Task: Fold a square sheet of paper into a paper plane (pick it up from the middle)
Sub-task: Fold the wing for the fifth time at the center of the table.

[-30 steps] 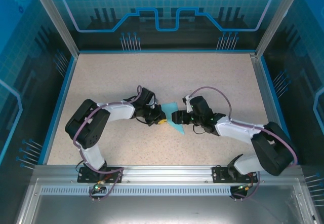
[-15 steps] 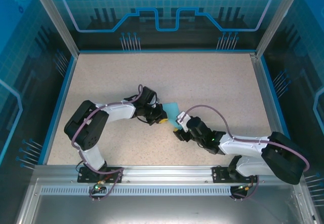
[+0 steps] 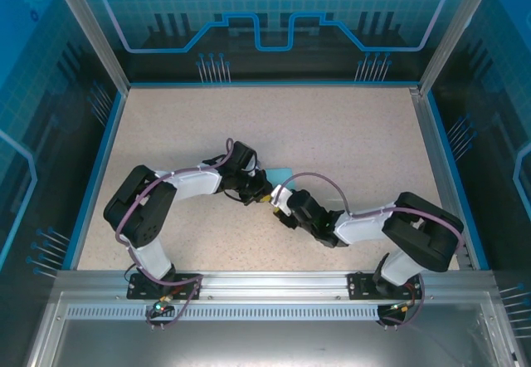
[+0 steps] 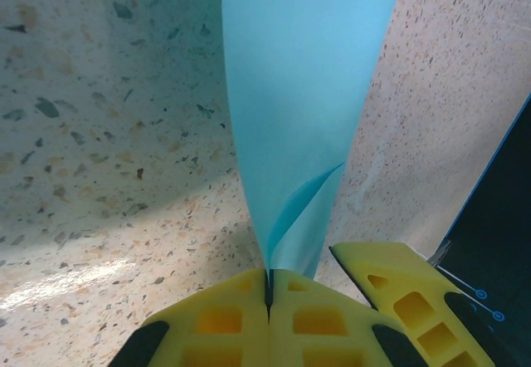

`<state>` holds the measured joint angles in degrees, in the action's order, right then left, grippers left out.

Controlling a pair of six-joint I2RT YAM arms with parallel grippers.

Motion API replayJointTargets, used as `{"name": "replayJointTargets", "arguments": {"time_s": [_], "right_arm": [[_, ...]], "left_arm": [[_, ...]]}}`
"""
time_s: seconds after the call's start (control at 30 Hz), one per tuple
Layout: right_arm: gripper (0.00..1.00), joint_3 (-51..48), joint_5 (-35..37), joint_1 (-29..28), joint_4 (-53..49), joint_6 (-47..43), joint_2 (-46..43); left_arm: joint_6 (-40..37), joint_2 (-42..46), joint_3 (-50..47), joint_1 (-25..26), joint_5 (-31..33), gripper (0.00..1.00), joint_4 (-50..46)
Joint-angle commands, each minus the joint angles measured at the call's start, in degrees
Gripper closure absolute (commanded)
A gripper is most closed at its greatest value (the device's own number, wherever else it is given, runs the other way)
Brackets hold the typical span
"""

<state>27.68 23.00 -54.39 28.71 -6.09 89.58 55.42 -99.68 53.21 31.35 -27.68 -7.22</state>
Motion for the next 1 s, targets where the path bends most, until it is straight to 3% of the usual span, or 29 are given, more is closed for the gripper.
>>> {"name": "replayJointTargets", "arguments": {"time_s": [0.0, 0.27, 0.47, 0.77, 0.97], "right_arm": [[0.59, 2.61, 2.2, -0.72, 5.04, -2.37, 3.93], [0.67, 2.29, 3.28, -0.01, 8.59, -1.51, 6.86], [0.81, 1.04, 1.9, 1.08, 9.45, 0.07, 6.44], [0.94, -1.97, -5.32, 4.25, 11.4, 5.24, 3.95], [0.99, -2.98, -14.01, 8.02, 12.51, 11.88, 3.06]], "left_arm": [[0.17, 2.05, 1.72, 0.62, 0.44, 1.0, -2.0], [0.12, 2.86, 1.72, 0.61, 0.92, 1.0, -2.88], [0.13, 3.56, 1.72, 0.58, 1.36, 1.0, -3.27], [-2.1, 7.39, 2.09, -3.69, 3.66, 0.62, -7.73], [-2.44, 10.55, -1.04, -7.84, 4.43, 0.54, -7.63]]}}
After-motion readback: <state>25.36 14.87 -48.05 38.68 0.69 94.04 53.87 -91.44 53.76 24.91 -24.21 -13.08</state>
